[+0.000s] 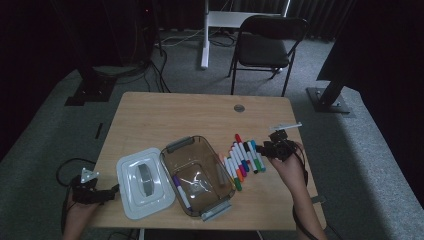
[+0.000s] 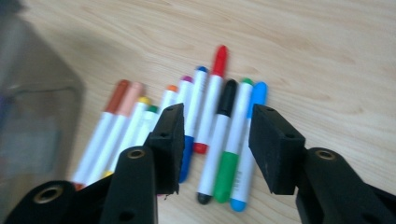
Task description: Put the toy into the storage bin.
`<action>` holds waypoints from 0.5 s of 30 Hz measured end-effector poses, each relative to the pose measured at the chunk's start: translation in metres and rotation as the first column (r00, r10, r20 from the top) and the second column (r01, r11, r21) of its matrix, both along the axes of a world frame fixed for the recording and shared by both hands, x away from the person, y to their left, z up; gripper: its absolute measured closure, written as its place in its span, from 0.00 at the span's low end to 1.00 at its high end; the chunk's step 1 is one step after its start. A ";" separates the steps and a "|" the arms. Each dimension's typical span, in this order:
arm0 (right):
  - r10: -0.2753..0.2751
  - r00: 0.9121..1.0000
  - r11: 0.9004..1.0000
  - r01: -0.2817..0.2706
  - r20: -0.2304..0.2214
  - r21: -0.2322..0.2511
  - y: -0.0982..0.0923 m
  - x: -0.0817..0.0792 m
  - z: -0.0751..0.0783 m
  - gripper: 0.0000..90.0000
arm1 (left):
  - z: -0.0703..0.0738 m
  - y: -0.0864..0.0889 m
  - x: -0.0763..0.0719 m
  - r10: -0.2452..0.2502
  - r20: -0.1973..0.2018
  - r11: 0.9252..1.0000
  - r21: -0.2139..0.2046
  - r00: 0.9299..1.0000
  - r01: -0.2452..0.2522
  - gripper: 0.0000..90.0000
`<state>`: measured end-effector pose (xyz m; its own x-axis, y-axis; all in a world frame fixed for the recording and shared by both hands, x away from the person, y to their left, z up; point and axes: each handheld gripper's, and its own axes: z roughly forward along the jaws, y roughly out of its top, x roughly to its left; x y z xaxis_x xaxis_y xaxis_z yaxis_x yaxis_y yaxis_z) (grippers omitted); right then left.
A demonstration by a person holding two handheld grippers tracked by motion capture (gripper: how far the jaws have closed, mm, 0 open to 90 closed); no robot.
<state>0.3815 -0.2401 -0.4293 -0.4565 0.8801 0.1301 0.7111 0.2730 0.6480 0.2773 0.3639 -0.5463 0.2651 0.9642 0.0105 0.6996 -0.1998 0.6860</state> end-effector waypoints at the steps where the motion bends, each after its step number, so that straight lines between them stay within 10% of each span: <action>1: -0.010 1.000 1.000 0.010 -0.008 -0.005 -0.003 0.003 -0.004 0.63 | 0.000 0.000 0.000 0.000 0.000 1.000 0.000 1.000 0.000 0.01; 15: -0.075 0.988 0.997 0.071 -0.138 -0.037 -0.012 0.035 -0.059 0.71 | 0.000 0.000 0.000 0.002 -0.001 1.000 0.000 1.000 -0.002 0.01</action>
<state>0.4162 -0.2525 -0.4884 -0.3704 0.9152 0.1591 0.8122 0.2360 0.5335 0.2770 0.3638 -0.5463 0.2633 0.9647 0.0108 0.7004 -0.1988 0.6855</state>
